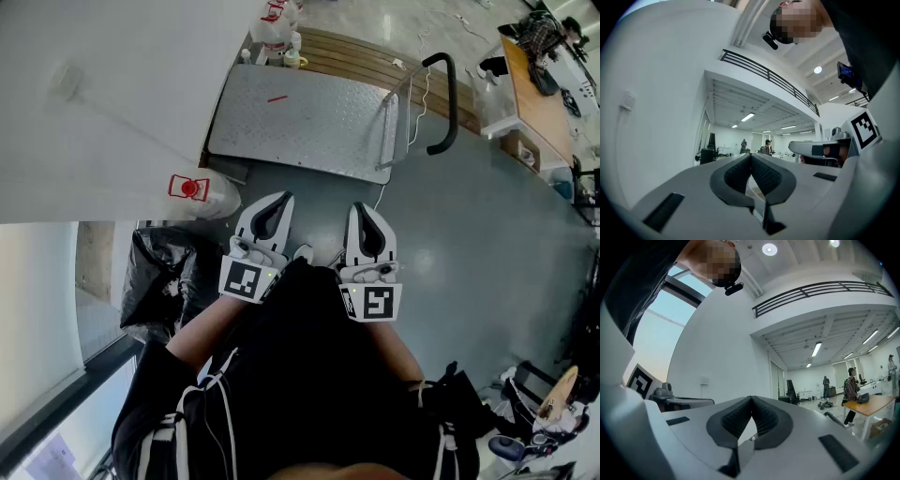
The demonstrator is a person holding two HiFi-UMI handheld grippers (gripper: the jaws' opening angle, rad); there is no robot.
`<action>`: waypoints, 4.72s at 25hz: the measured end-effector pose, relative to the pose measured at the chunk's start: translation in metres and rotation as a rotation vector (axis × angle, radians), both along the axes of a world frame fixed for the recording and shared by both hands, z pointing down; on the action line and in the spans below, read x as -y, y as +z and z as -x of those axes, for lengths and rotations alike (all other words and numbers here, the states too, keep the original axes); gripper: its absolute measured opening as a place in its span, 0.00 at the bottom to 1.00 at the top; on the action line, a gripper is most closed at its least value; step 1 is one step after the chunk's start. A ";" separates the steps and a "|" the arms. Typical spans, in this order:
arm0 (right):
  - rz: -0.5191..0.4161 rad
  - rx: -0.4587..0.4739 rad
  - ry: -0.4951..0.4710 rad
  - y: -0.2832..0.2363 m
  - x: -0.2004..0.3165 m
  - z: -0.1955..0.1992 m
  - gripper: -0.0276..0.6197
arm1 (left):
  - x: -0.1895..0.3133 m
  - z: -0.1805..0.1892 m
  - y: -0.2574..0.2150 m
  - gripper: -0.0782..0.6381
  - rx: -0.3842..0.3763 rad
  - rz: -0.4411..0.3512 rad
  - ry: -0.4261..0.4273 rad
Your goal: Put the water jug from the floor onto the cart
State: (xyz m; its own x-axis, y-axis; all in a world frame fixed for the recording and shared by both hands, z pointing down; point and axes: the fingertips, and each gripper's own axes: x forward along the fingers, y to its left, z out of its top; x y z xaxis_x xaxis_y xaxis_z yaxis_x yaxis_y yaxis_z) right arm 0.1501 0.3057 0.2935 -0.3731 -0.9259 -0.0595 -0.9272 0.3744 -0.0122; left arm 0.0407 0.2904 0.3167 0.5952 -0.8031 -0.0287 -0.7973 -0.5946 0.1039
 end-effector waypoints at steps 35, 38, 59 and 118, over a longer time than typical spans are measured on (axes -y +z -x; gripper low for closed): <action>0.101 0.025 -0.023 0.036 0.007 -0.003 0.07 | 0.016 0.024 0.027 0.13 -0.025 0.074 -0.088; 0.099 0.010 -0.032 0.034 0.019 0.004 0.07 | 0.030 0.026 0.029 0.13 -0.034 0.083 -0.088; 0.133 -0.049 0.002 0.029 0.190 0.069 0.07 | 0.199 0.096 0.035 0.13 -0.045 0.108 -0.085; 0.182 -0.121 -0.331 0.053 0.285 0.243 0.07 | 0.166 0.297 0.367 0.29 0.263 0.830 -0.212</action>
